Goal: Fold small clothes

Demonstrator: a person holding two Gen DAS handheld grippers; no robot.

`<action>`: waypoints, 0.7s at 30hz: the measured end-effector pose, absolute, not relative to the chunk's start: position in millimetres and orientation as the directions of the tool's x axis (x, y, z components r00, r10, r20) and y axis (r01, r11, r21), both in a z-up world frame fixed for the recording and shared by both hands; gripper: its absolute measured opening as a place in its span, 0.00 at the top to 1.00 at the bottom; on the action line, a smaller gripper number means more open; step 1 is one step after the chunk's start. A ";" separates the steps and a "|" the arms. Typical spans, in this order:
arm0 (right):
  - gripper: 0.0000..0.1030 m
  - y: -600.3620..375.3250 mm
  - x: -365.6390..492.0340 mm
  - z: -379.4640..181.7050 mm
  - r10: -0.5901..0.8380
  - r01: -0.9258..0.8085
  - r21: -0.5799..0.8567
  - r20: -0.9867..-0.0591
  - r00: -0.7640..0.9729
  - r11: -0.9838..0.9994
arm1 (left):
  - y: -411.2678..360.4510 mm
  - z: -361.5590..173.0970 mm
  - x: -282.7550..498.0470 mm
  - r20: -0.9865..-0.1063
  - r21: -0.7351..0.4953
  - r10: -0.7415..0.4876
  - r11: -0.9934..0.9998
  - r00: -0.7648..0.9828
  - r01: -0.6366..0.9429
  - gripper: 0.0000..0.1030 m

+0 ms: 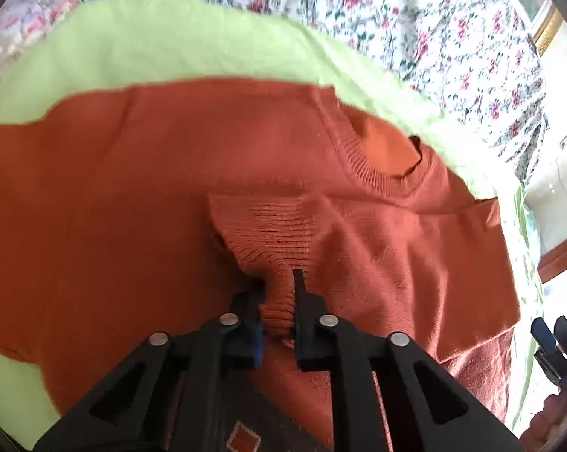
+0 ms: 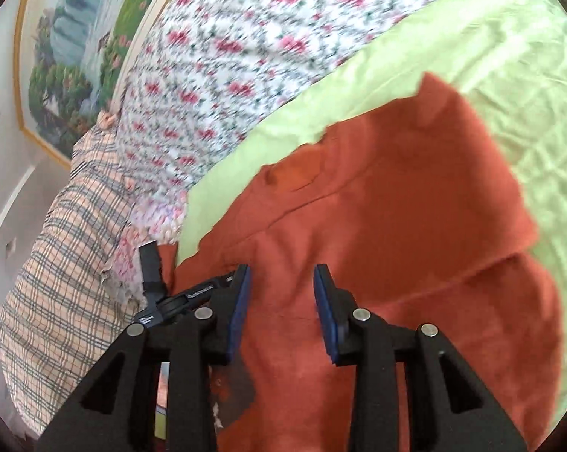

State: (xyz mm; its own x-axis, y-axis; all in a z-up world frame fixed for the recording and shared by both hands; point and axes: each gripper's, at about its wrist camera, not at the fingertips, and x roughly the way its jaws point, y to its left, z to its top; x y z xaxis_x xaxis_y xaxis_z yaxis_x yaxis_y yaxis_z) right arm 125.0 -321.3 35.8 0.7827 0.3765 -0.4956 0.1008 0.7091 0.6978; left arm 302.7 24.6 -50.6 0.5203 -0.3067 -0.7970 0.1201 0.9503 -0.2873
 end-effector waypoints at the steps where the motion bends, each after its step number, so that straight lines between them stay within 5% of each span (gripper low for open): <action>1: 0.65 -325.7 123.0 35.9 0.363 0.114 0.695 -0.501 0.786 0.710 | 25.7 -42.0 296.9 -0.781 -0.262 -0.286 0.957 0.555 0.125 0.92; 6: 0.65 -350.4 111.2 35.6 0.305 0.156 0.669 -0.518 0.799 0.727 | 58.6 -30.3 290.8 -0.751 -0.213 -0.185 0.977 0.634 0.034 0.93; 21: 0.62 -422.3 203.1 -5.4 0.112 0.353 0.431 -0.750 0.652 0.831 | 63.8 -41.1 285.4 -0.774 -0.179 -0.169 0.983 0.611 0.045 0.93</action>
